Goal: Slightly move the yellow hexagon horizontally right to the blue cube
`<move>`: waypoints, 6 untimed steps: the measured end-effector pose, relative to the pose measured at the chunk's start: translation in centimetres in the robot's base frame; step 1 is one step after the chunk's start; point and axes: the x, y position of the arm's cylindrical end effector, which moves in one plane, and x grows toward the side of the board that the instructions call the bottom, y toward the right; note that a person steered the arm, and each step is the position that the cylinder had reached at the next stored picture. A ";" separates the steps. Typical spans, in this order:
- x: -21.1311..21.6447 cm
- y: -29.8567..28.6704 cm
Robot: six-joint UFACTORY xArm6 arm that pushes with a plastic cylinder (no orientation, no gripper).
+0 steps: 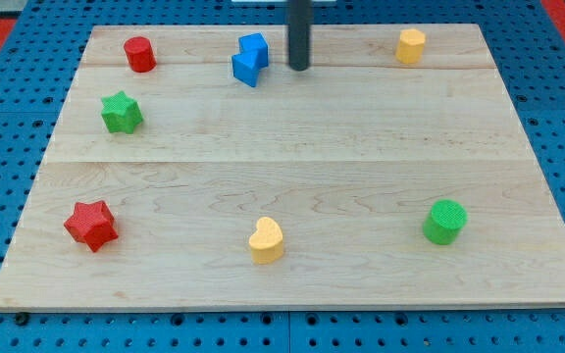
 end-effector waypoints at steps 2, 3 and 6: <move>-6.9 8.6; -6.8 11.0; -6.0 15.9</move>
